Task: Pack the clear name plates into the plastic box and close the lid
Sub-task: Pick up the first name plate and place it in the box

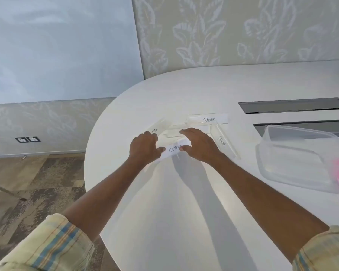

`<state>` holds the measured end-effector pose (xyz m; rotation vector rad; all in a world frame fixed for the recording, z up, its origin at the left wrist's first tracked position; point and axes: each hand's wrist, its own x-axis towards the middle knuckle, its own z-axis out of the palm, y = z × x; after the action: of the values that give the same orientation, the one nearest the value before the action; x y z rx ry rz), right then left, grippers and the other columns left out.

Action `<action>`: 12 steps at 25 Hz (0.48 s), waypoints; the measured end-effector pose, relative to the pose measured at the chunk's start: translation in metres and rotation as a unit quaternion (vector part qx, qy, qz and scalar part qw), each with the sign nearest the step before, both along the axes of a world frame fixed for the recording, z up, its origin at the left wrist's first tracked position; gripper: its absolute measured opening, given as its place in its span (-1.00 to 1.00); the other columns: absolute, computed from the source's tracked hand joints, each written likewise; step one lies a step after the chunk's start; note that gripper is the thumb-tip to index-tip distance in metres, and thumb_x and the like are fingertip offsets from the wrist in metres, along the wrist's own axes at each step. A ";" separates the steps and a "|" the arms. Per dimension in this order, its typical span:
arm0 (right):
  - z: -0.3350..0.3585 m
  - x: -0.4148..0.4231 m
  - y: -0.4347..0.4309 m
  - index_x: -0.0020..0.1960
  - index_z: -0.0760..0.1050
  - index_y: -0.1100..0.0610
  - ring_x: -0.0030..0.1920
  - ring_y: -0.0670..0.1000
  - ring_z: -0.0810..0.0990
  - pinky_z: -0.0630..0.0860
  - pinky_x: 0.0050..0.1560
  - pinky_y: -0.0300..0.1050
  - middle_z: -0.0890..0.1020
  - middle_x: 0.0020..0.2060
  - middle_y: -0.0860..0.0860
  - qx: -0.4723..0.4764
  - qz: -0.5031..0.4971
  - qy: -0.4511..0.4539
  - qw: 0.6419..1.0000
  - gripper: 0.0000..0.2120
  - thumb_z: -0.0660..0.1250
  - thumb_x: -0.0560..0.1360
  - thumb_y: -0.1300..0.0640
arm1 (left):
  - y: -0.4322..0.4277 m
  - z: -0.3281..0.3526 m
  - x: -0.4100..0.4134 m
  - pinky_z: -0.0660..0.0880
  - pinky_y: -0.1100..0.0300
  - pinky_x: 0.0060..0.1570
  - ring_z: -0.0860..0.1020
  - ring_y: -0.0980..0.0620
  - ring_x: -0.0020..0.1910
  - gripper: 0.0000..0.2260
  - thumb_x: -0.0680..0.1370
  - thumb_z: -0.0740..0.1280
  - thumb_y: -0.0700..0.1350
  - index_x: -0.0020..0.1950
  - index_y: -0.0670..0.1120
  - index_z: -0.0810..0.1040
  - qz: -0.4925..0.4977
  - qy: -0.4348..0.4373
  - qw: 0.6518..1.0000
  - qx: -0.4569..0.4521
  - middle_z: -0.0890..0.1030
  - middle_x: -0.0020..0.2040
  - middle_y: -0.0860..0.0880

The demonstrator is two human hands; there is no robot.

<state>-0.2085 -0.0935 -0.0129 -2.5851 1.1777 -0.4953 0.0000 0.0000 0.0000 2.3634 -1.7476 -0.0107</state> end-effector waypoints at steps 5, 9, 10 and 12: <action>-0.005 0.026 -0.017 0.51 0.42 0.03 0.44 0.05 0.46 0.40 0.38 -0.02 0.53 0.42 -0.04 0.003 0.032 0.096 0.995 -0.39 0.51 0.51 0.01 | -0.005 -0.013 0.005 0.52 0.01 0.18 0.56 -0.08 0.35 -0.37 0.46 0.49 0.25 0.44 -0.01 0.53 -0.019 0.046 0.997 0.063 0.55 0.37 -0.04; -0.007 0.035 -0.030 0.43 0.50 0.08 0.42 0.10 0.50 0.44 0.39 0.04 0.59 0.35 0.02 -0.016 0.051 0.177 0.983 -0.52 0.46 0.53 0.14 | -0.010 -0.021 0.004 0.55 -0.02 0.20 0.54 -0.09 0.35 -0.40 0.48 0.50 0.19 0.44 -0.05 0.52 -0.040 0.047 0.995 0.081 0.57 0.33 -0.05; -0.006 0.036 -0.032 0.42 0.51 0.07 0.41 0.11 0.51 0.46 0.37 0.07 0.60 0.34 0.02 -0.010 0.045 0.185 0.982 -0.54 0.45 0.53 0.14 | -0.012 -0.022 0.005 0.56 -0.03 0.20 0.55 -0.10 0.33 -0.43 0.49 0.50 0.16 0.42 -0.06 0.53 -0.046 0.045 0.995 0.082 0.58 0.30 -0.05; -0.005 0.038 -0.036 0.42 0.51 0.03 0.39 0.12 0.53 0.49 0.33 0.10 0.61 0.35 0.02 0.008 0.038 0.191 0.981 -0.54 0.45 0.53 0.12 | -0.015 -0.025 0.005 0.57 -0.04 0.16 0.57 -0.12 0.28 -0.52 0.51 0.48 0.08 0.38 -0.07 0.55 -0.051 0.043 0.995 0.079 0.60 0.24 -0.06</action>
<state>-0.1704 -0.1298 -0.0183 -2.7771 1.1761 0.0340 0.0049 -0.0147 -0.0249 2.3369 -1.8890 -0.2715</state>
